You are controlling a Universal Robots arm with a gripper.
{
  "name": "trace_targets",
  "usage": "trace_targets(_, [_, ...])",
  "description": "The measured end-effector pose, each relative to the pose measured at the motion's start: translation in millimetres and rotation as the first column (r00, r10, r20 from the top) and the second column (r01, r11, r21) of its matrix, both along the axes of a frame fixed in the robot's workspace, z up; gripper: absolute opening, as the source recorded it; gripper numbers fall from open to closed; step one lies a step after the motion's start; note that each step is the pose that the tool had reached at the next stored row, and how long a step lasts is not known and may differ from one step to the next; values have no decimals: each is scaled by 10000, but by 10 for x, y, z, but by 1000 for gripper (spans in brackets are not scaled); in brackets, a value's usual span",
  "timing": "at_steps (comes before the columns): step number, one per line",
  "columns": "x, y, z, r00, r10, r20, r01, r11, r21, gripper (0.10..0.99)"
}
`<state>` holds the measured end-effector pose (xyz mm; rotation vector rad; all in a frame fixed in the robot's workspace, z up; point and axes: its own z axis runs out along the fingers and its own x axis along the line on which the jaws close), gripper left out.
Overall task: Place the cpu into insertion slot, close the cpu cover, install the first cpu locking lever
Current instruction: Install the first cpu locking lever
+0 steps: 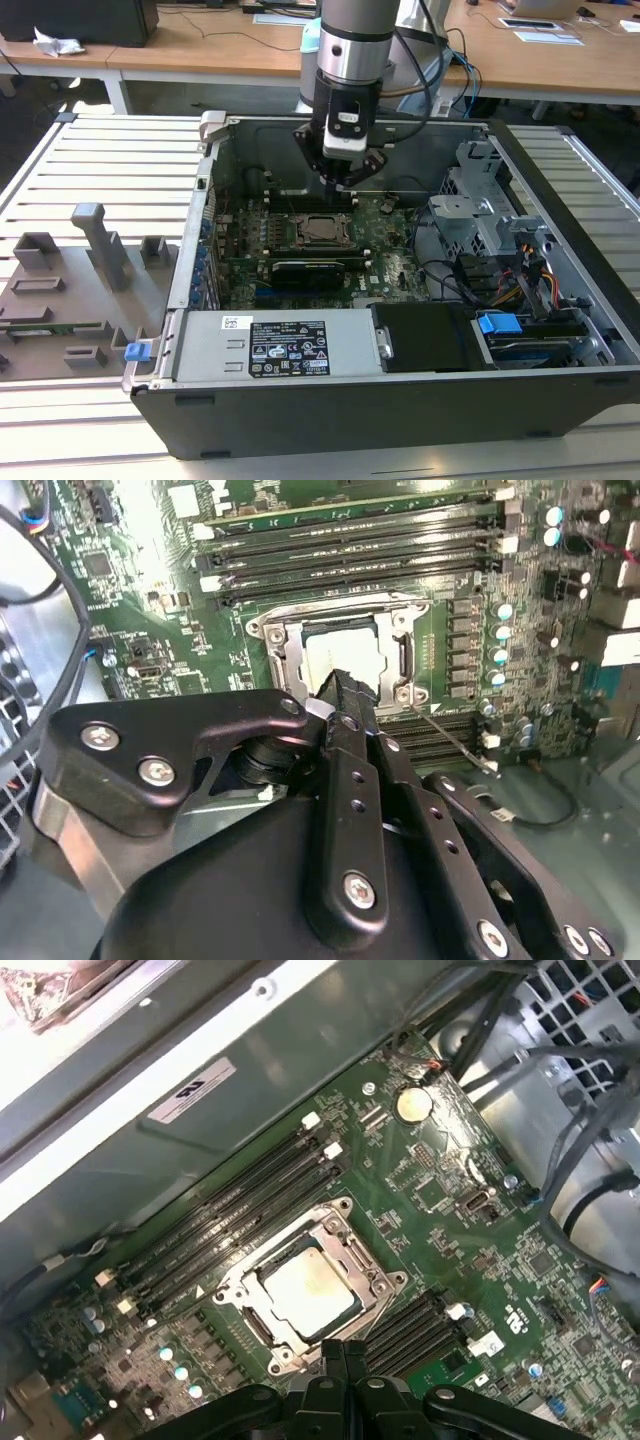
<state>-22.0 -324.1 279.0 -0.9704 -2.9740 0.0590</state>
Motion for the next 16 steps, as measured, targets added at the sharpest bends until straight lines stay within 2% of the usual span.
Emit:
trace_targets(4, [0,0,0,9982,593,0,-593,9982,0,106])
trace_targets(7, [0,0,0,9922,1243,0,-1243,9922,0,106])
trace_targets(13, [0,0,0,9806,1958,0,-1958,9806,-1,106])
trace_targets(16, [0,0,0,9722,2343,0,-2343,9722,0,106])
